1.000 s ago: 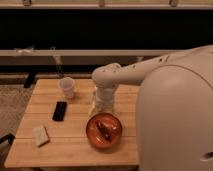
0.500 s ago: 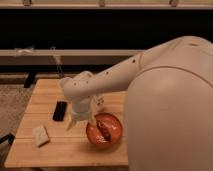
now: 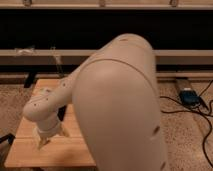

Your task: Place the white sponge in the ceramic bowl

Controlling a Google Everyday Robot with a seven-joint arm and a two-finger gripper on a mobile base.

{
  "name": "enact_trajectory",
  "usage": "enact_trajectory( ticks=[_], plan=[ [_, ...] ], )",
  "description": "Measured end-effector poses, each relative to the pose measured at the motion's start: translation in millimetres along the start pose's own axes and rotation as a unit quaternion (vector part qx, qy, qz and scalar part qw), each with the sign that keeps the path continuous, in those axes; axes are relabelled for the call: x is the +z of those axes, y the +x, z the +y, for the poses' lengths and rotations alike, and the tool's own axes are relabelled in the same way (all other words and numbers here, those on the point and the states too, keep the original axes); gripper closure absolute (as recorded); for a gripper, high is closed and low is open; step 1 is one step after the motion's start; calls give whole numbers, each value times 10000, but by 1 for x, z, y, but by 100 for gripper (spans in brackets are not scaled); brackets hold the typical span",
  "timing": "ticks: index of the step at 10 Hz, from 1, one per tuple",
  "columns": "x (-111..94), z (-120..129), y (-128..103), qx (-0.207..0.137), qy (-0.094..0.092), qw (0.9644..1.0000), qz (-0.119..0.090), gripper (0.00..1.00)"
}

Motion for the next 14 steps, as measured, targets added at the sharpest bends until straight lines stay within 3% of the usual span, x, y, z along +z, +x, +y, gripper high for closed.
enact_trajectory(
  ticks=[3, 8, 14],
  plan=[
    [33, 29, -23, -551, -3, 9985, -8, 20],
    [60, 55, -57, -870, -95, 9960, -155, 20],
    [63, 54, -59, -887, -97, 9958, -210, 20]
  ],
)
